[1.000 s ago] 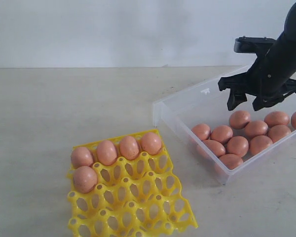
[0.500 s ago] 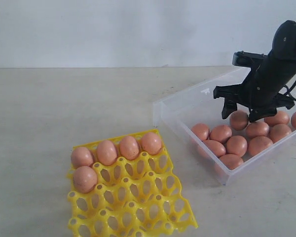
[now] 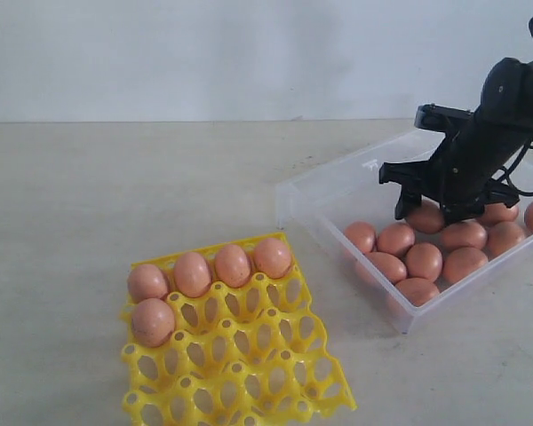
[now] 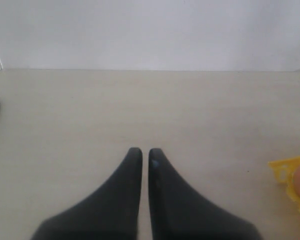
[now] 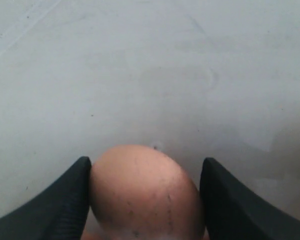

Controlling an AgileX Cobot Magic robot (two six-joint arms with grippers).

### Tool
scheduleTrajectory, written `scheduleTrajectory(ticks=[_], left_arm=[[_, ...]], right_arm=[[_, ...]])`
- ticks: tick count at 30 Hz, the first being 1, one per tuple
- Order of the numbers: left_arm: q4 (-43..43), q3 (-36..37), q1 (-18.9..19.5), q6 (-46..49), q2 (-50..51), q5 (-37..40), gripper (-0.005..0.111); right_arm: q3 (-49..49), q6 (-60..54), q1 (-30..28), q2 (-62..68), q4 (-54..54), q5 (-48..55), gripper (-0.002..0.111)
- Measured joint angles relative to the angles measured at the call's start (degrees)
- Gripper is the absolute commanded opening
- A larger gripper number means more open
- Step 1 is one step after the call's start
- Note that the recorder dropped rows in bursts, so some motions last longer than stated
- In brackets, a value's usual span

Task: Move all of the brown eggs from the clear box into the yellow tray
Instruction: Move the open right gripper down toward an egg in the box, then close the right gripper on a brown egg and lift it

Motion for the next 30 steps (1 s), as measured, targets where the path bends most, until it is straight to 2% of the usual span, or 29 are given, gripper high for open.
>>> scheduleTrajectory(ticks=[1, 2, 12, 17, 19, 21, 23, 24, 25, 27, 28, 30], left_arm=[[0.0, 0.0, 0.0, 0.0, 0.0, 0.0, 0.004], [0.0, 0.0, 0.0, 0.0, 0.0, 0.0, 0.004], [0.0, 0.0, 0.0, 0.0, 0.0, 0.0, 0.004], [0.0, 0.0, 0.0, 0.0, 0.0, 0.0, 0.004], [0.0, 0.0, 0.0, 0.0, 0.0, 0.0, 0.004], [0.0, 0.0, 0.0, 0.0, 0.0, 0.0, 0.004], [0.0, 0.0, 0.0, 0.0, 0.0, 0.0, 0.004], [0.0, 0.0, 0.0, 0.0, 0.0, 0.0, 0.004], [0.0, 0.0, 0.0, 0.0, 0.0, 0.0, 0.004], [0.0, 0.0, 0.0, 0.0, 0.0, 0.0, 0.004], [0.0, 0.0, 0.0, 0.0, 0.0, 0.0, 0.004], [0.0, 0.0, 0.0, 0.0, 0.0, 0.0, 0.004]], right_arm=[[0.0, 0.0, 0.0, 0.0, 0.0, -0.37, 0.001], [0.0, -0.22, 0.0, 0.04, 0.0, -0.61, 0.0], [0.0, -7.61, 0.0, -0.29, -0.16, -2.4, 0.0], [0.0, -9.47, 0.0, -3.11, 0.69, -7.2, 0.0], [0.41, -13.88, 0.13, -4.69, 4.65, -10.17, 0.0], [4.02, -22.25, 1.71, -8.14, 12.1, -18.03, 0.0], [12.09, -28.7, 5.62, -14.36, 19.85, -32.77, 0.0], [18.17, -29.24, 8.89, -18.32, 21.31, -46.06, 0.0], [24.09, -27.27, 12.12, -21.06, 21.32, -60.99, 0.0], [30.15, -20.64, 15.37, -23.27, 21.32, -81.21, 0.0], [31.05, -15.75, 15.67, -23.41, 21.46, -87.46, 0.0], [31.43, -1.32, 15.55, -23.53, 20.55, -92.87, 0.0]])
